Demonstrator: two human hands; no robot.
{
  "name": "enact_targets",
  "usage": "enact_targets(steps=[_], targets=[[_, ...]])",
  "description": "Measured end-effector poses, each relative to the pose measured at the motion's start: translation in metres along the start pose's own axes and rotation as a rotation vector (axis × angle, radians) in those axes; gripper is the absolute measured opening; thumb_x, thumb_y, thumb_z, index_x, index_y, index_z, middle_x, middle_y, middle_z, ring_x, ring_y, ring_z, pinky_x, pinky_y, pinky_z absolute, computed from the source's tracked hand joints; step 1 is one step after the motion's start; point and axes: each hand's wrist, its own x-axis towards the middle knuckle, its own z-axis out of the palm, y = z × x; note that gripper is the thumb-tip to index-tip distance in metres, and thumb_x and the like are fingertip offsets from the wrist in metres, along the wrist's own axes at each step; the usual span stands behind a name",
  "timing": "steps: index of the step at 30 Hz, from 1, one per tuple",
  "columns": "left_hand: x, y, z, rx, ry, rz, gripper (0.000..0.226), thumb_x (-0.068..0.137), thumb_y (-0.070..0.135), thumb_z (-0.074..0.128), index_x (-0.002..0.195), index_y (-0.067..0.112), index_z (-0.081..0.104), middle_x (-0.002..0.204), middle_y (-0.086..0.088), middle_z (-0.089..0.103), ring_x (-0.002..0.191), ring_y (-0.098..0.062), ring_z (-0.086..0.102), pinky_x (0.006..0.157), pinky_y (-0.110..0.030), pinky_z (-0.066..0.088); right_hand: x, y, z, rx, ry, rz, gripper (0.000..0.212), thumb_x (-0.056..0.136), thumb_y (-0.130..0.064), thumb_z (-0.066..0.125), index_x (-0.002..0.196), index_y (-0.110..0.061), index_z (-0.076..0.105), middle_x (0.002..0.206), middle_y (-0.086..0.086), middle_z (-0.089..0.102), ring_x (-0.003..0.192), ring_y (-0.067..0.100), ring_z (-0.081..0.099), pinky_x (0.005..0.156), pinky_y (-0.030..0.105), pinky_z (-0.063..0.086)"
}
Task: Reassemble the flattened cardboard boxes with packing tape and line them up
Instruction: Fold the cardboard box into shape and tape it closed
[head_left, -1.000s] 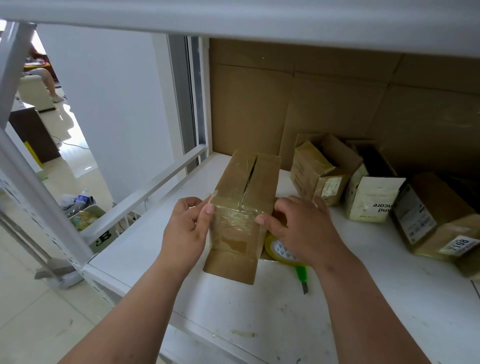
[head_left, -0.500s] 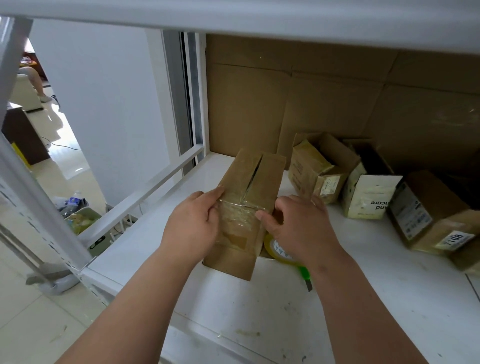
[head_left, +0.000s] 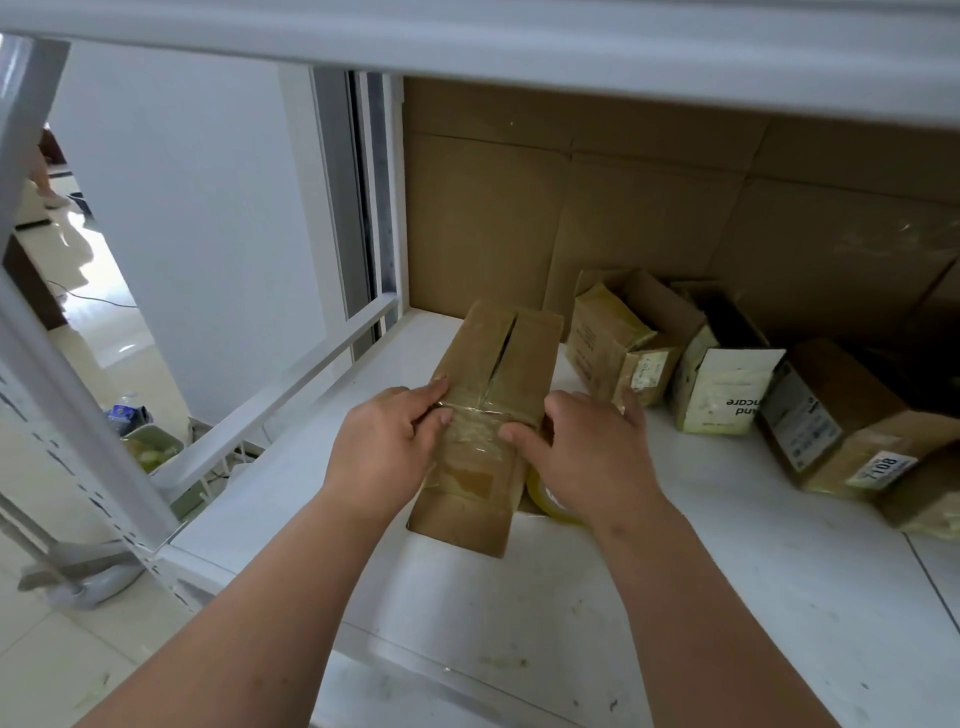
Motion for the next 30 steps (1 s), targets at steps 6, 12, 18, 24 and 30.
enact_targets(steps=[6,12,18,24,30], targets=[[0.001,-0.004,-0.001,-0.078,-0.059,-0.025,0.035,0.099,0.013,0.053,0.133,0.019,0.063,0.078,0.014,0.055,0.074,0.003,0.054,0.069,0.0,0.035,0.0,0.01,-0.013,0.143,-0.179,-0.024,0.023,0.097,-0.05,0.047,0.098,-0.029,0.056,0.093,-0.01,0.059,0.095,0.016,0.056,0.094,0.039,0.043],[0.002,-0.002,-0.001,-0.114,-0.052,-0.079,0.034,0.101,0.015,0.05,0.13,0.02,0.064,0.099,0.003,0.068,0.084,-0.006,0.055,0.073,0.005,0.033,-0.002,0.009,0.003,0.082,0.02,-0.055,0.028,0.098,-0.047,0.046,0.081,-0.025,0.051,0.078,-0.009,0.05,0.083,0.016,0.05,0.08,0.035,0.038],[0.002,0.007,0.005,-0.193,-0.021,-0.228,0.042,0.088,0.043,0.07,0.126,0.026,0.067,0.084,0.008,0.061,0.077,-0.004,0.057,0.072,-0.015,0.043,-0.011,0.008,0.004,0.089,0.065,-0.054,0.029,0.098,-0.047,0.046,0.076,-0.029,0.049,0.074,-0.012,0.044,0.083,0.013,0.046,0.083,0.034,0.038],[-0.004,0.008,0.005,-0.216,0.009,-0.223,0.038,0.092,0.035,0.067,0.129,0.027,0.065,0.091,0.008,0.064,0.083,-0.002,0.056,0.072,-0.006,0.036,-0.019,0.014,-0.018,0.188,-0.162,0.14,0.053,0.088,-0.067,0.049,0.131,-0.036,0.054,0.133,-0.005,0.051,0.124,0.02,0.047,0.1,0.038,0.042],[0.007,0.004,0.0,-0.208,0.065,-0.293,0.033,0.099,0.021,0.056,0.13,0.022,0.065,0.1,0.007,0.059,0.085,-0.006,0.055,0.07,0.002,0.034,-0.03,0.003,-0.02,0.382,-0.236,0.045,0.046,0.091,-0.036,0.064,0.135,-0.039,0.051,0.137,-0.006,0.045,0.123,0.015,0.045,0.096,0.026,0.039]])
